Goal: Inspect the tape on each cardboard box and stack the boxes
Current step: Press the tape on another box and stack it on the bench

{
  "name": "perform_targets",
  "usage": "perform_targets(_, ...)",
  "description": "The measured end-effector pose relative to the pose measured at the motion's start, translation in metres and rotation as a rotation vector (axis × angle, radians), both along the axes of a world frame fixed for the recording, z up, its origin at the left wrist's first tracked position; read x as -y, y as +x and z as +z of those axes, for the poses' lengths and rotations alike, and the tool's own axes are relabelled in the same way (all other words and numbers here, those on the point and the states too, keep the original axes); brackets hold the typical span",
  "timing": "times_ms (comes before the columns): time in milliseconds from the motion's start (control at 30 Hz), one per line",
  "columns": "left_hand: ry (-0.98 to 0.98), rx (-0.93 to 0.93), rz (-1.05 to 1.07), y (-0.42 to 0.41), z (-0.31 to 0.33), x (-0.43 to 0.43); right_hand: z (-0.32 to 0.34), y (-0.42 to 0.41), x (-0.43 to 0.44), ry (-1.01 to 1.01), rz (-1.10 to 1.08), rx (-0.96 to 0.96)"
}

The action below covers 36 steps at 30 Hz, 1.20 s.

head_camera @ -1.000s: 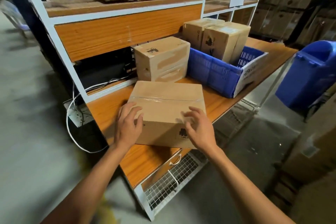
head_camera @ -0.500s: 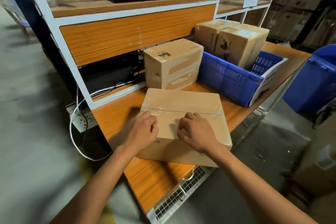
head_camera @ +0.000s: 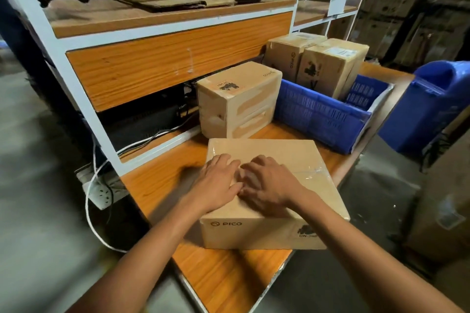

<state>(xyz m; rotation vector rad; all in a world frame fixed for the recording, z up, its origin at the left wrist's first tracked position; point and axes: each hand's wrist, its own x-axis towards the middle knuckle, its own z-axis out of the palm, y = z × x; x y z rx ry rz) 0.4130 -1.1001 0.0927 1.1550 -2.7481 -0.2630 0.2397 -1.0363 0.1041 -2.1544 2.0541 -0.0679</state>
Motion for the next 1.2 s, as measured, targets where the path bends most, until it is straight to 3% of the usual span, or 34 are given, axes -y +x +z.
perform_targets(267,0.090,0.207,0.005,-0.012,-0.007,0.035,-0.022,0.000,0.020,0.133,-0.051,-0.070)
perform_targets(400,0.049,0.205,0.026,-0.033,0.012,0.045,0.007,-0.021,0.040,0.131,0.002,0.053)
perform_targets(467,0.100,0.176,0.002,-0.049,0.010,0.048,0.012,-0.037,0.047,0.104,-0.088,0.117)
perform_targets(567,0.100,0.157,-0.021,-0.066,-0.009,0.051,-0.002,-0.053,0.041,0.179,-0.247,-0.033)
perform_targets(800,0.106,0.197,-0.035,-0.071,-0.006,0.059,0.017,-0.071,0.043,0.246,-0.143,0.002)
perform_targets(933,0.160,0.118,-0.164,-0.069,-0.006,0.040,0.008,-0.072,0.014,0.136,-0.230,0.045)
perform_targets(1100,0.100,0.295,-0.146,-0.079,-0.016,0.026,-0.017,-0.061,-0.009,0.083,-0.281,-0.049)
perform_targets(1200,0.113,0.304,-0.146,-0.082,-0.003,0.024,-0.006,-0.066,-0.006,0.061,-0.245,-0.073)
